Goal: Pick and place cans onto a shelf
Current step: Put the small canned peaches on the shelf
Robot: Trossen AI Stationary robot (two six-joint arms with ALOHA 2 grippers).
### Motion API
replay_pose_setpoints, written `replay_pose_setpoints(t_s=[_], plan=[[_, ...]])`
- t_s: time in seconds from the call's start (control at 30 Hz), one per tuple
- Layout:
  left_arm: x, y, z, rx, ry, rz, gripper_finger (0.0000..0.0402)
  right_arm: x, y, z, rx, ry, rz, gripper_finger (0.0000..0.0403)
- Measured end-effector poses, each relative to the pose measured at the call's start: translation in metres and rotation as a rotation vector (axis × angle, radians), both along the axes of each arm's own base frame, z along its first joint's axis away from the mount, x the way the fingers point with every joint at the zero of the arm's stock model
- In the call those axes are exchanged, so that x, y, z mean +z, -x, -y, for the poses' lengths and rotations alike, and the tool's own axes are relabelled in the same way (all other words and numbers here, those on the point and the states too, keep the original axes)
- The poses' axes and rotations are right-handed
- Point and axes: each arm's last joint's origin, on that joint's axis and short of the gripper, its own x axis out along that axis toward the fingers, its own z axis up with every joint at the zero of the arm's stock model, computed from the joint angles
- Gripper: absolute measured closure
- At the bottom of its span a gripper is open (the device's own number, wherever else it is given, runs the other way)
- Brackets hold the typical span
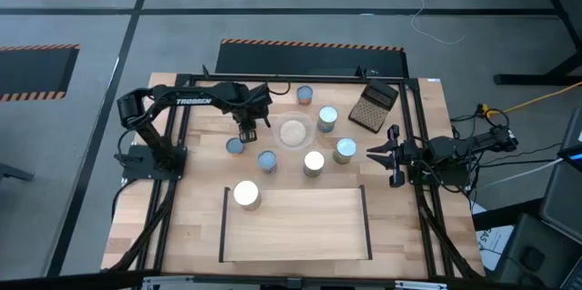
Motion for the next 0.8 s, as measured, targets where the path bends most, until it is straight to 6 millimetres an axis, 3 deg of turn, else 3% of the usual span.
replay_pose_setpoints(t_s=[0.8], plan=[[-0.014, -0.004, -0.006, 0.017, 0.013, -0.03, 0.0286, 0.0, 0.0, 0.0, 0.0, 0.0, 0.0, 0.0331]])
